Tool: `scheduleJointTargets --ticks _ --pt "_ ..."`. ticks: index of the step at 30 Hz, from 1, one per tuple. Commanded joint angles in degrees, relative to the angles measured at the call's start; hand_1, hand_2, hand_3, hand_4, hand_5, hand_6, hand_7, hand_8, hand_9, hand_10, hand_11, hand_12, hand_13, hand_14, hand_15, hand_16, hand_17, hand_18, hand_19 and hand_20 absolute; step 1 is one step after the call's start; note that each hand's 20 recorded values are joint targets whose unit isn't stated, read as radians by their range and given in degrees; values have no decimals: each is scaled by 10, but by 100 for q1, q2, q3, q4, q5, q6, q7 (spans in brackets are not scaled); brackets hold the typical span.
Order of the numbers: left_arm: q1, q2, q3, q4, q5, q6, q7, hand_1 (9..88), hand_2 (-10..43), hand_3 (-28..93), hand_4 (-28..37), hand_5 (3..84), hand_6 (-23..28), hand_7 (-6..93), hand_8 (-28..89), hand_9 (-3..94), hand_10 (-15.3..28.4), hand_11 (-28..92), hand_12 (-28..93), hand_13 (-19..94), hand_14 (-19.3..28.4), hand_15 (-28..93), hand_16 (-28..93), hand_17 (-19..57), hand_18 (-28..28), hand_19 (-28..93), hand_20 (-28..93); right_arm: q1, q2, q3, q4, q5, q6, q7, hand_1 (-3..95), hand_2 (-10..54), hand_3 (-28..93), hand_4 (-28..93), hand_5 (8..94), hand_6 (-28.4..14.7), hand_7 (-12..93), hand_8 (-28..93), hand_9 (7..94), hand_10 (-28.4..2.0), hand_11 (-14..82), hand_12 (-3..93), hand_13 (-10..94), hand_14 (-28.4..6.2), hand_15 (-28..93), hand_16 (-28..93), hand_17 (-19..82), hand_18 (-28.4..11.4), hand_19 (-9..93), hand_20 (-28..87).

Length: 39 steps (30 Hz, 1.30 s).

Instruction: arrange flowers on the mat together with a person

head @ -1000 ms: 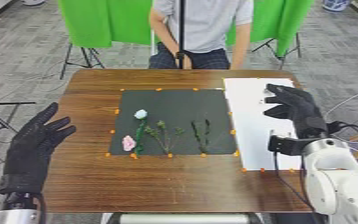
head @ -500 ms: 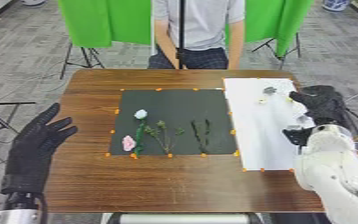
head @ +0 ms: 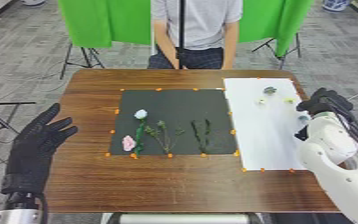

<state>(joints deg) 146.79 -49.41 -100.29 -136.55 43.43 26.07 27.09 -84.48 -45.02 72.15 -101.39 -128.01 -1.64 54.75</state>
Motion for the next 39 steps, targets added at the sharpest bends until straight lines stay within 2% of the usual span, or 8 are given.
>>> scheduleJointTargets --ticks 1,13,18,23,27,33,36,39 --pt "46 89 42 0 -81 129 109 190 48 792 -283 329 53 151 -111 344 182 249 98 240 257 501 -97 -97 214 463 98 317 60 -318 400 46 -367 85 374 -90 716 -244 502 -34 127 -110 492 -220 170 143 513 -200 633 66 203 -265 782 -1" --pt "-19 96 55 8 -70 108 38 193 48 792 -283 329 54 152 -112 343 180 248 97 240 256 500 -98 -96 214 463 98 659 26 -900 983 87 -652 -201 419 -95 741 -267 530 -15 150 -122 528 -199 171 142 534 -183 617 66 199 -256 771 -11" --pt "6 117 55 4 -108 111 62 194 48 793 -283 329 54 152 -111 344 181 250 98 240 256 501 -97 -96 214 464 98 701 65 -1199 1109 -165 -292 -256 500 -95 717 -281 646 9 173 -99 683 -145 193 147 646 -129 548 102 235 -215 771 1" --pt "-23 71 46 1 -59 57 -6 195 48 792 -283 330 55 151 -111 345 182 251 97 240 257 501 -97 -97 214 465 98 638 54 -1266 1150 -306 -42 -226 636 -95 607 -281 787 17 189 13 877 -84 94 319 762 -39 460 261 312 -184 810 -2" --pt "-30 35 23 -5 -43 50 -50 196 48 792 -283 331 55 151 -111 344 181 251 97 240 256 502 -97 -97 214 465 97 550 27 -1193 1130 -369 105 -237 657 -95 601 -282 822 21 221 35 916 -67 116 344 805 -26 458 275 347 -180 841 -2" --pt "93 -20 -86 -41 -3 73 -89 196 47 792 -283 331 56 151 -111 344 181 251 97 240 257 503 -98 -97 214 464 97 540 -54 -1114 562 -499 706 -299 657 -95 612 -283 834 18 227 34 924 -62 115 360 810 -24 464 285 348 -180 850 -3" --pt "20 -13 -22 -8 -81 38 -115 196 47 793 -283 331 56 151 -111 345 182 252 97 240 256 503 -98 -97 214 464 97 882 -140 -1450 174 -558 1043 -444 653 -95 619 -283 835 19 230 36 924 -59 118 370 813 -18 465 293 348 -181 854 -2" --pt "-110 -59 36 25 45 -53 -184 191 48 790 -283 331 56 151 -110 344 182 252 97 240 257 504 -98 -98 215 465 97 1078 -270 -1661 -347 -485 1184 -728 650 -95 624 -283 834 20 234 35 923 -55 119 373 814 -13 464 300 348 -181 856 -1"
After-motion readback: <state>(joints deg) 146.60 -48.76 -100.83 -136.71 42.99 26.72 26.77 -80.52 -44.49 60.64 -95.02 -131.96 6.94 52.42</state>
